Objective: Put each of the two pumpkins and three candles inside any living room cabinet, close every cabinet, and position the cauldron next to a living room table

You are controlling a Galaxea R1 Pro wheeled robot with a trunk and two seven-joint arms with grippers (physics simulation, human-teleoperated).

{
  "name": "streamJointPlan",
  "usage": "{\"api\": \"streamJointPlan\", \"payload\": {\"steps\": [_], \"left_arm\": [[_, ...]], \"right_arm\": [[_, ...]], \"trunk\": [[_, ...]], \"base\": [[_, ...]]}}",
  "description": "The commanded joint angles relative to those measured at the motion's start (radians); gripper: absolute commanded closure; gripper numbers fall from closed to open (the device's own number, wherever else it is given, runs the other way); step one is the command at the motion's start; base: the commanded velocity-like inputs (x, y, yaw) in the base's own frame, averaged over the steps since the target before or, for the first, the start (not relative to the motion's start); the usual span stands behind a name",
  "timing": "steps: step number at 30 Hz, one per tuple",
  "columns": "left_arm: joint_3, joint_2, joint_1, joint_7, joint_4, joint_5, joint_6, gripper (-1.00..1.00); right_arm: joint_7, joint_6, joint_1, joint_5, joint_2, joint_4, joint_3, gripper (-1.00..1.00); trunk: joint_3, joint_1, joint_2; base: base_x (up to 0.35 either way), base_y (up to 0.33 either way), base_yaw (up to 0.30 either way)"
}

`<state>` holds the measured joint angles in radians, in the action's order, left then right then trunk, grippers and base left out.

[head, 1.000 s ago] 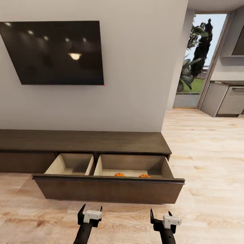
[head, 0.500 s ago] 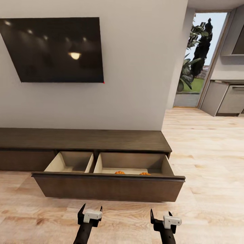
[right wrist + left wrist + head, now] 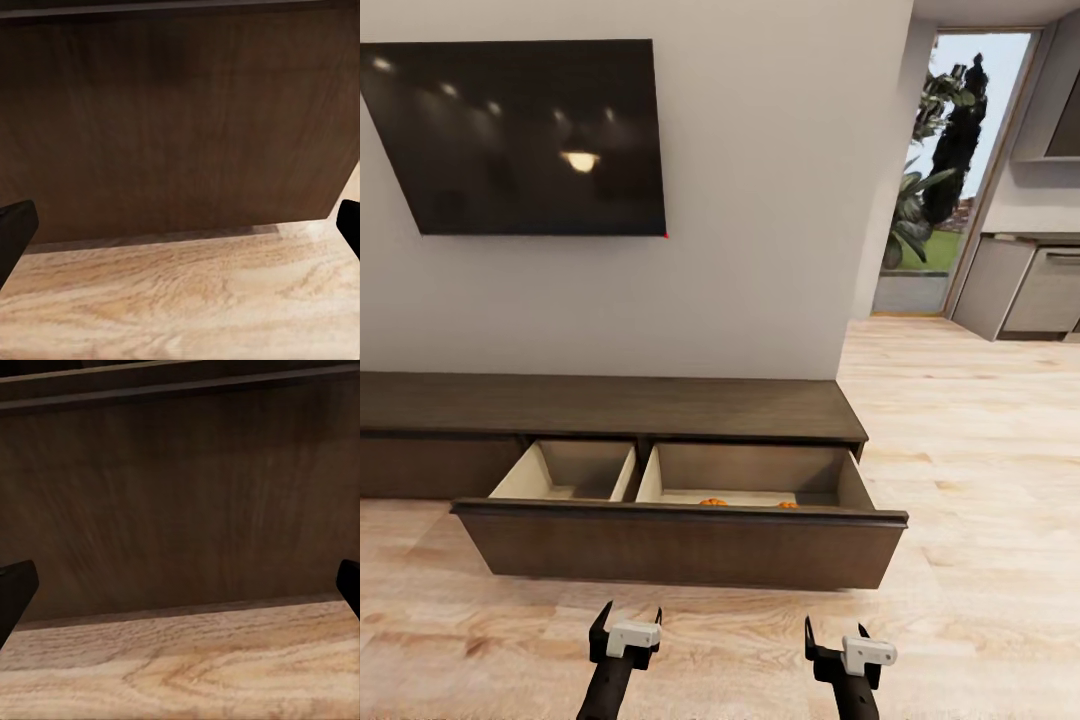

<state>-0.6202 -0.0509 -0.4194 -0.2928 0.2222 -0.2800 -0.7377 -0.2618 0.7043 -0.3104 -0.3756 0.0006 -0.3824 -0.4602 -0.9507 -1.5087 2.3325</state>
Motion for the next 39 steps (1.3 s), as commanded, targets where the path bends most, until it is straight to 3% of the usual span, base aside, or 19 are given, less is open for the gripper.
{"api": "streamJointPlan", "payload": {"steps": [1,15,20,39], "left_arm": [[-0.009,0.000,-0.001,-0.005,-0.001,-0.007,-0.003,-1.00],[-0.009,0.000,0.000,-0.006,0.000,-0.007,-0.003,-1.00],[-0.009,0.000,0.001,-0.008,0.002,-0.007,-0.003,-1.00],[-0.006,-0.002,0.001,-0.007,-0.001,-0.006,-0.001,-1.00]], "right_arm": [[-0.008,0.003,-0.001,-0.004,-0.001,0.000,-0.008,-1.00],[-0.008,0.003,-0.001,-0.007,-0.005,0.001,-0.006,-1.00],[-0.008,0.003,-0.001,-0.008,-0.005,0.001,-0.006,-1.00],[-0.008,0.003,-0.001,-0.013,-0.007,0.005,-0.006,-1.00]], "trunk": [[-0.001,0.000,0.001],[-0.001,0.000,0.001],[-0.017,-0.019,0.036],[-0.017,-0.019,0.036]], "base": [[0.000,0.000,0.000],[0.000,0.000,0.000],[0.000,0.000,0.000],[0.066,-0.038,0.000]]}}
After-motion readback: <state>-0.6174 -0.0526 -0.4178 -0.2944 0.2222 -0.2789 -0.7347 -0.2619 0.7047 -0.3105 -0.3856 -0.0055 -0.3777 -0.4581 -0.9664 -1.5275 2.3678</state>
